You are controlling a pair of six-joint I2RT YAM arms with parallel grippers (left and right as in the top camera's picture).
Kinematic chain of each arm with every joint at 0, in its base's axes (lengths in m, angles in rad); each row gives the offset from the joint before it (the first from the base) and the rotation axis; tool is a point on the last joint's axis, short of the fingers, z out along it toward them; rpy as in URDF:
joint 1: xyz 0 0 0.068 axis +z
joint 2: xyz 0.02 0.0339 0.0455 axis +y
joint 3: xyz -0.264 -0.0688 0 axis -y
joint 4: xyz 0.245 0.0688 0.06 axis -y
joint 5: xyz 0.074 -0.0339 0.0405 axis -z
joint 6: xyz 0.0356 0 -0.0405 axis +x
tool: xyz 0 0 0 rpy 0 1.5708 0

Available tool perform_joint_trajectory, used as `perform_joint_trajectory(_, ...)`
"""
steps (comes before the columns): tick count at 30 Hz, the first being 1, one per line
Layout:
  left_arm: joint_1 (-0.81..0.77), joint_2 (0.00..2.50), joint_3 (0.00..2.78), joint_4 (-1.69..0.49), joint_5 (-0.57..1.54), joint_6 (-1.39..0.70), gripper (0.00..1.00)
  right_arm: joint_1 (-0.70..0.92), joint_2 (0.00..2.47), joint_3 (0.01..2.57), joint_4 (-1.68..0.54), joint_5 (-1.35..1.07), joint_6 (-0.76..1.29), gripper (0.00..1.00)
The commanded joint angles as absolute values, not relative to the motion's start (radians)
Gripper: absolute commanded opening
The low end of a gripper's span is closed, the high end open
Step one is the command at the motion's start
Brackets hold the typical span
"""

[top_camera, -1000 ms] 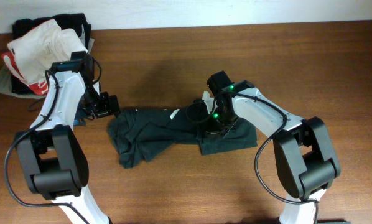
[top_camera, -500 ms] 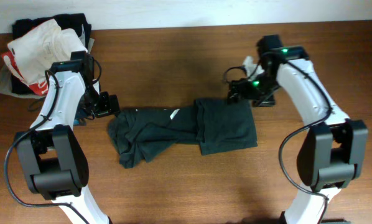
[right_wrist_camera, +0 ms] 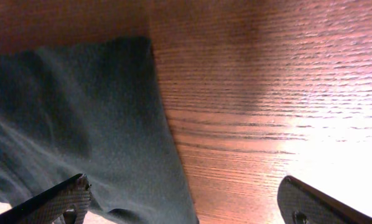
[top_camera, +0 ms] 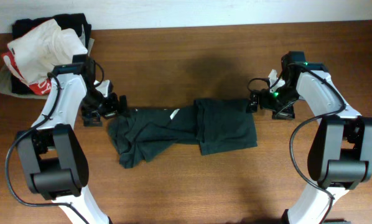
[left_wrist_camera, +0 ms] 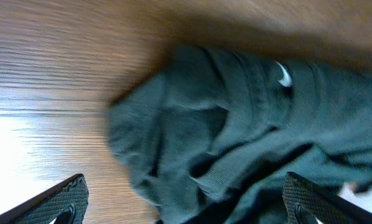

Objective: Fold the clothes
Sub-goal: 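Grasp the strip's left end with the left gripper and fold it rightward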

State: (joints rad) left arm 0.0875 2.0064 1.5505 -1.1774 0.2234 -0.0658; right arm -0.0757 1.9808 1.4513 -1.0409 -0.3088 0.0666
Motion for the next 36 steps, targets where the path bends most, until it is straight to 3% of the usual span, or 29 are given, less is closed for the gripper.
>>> perform_joint_trajectory(1,0.131,1.997,1.478,-1.137,0.327,0.015,0.99,-0.075,1.987,1.442,-1.026,-0.331,0.064,0.99)
perform_joint_trajectory(11,0.314,1.997,1.427,-1.127,0.512,0.085,0.99,-0.14,1.987,1.443,-0.973,-0.256,0.064,0.98)
perform_joint_trajectory(23,0.304,1.998,1.174,-0.888,0.69,0.084,0.99,-0.171,1.987,1.442,-0.96,-0.25,0.063,0.99)
perform_joint_trajectory(36,0.187,1.998,1.126,-0.849,0.695,0.084,0.99,-0.171,1.987,1.442,-0.96,-0.25,0.064,0.99)
